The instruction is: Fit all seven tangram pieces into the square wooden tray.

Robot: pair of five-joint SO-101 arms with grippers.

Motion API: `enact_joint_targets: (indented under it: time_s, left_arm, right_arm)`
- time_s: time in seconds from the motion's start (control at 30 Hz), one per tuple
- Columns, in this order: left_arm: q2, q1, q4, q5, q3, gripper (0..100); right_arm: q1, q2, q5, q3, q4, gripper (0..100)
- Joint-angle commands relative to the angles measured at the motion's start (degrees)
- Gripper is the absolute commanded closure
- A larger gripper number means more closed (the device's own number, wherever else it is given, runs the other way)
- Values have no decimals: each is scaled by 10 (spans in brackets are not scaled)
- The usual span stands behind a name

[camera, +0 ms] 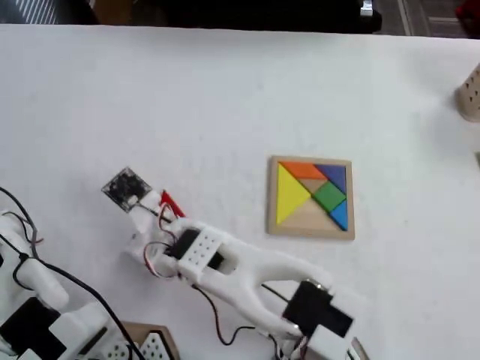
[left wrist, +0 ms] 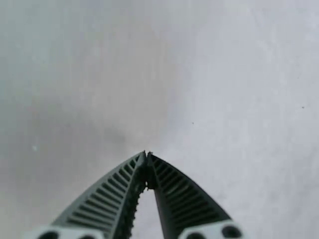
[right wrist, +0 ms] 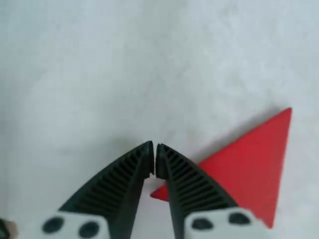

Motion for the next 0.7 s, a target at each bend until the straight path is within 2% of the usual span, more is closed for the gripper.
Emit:
enact_joint_targets:
  time_s: [0.0, 0.67]
  left_arm:
    - [-3, 13, -13, 12, -4, 976]
    - [-3, 13, -39, 12, 11, 976]
  right_arm:
    - [3, 13, 0, -8, -22, 978]
    - [179, 13, 3, -47, 211, 981]
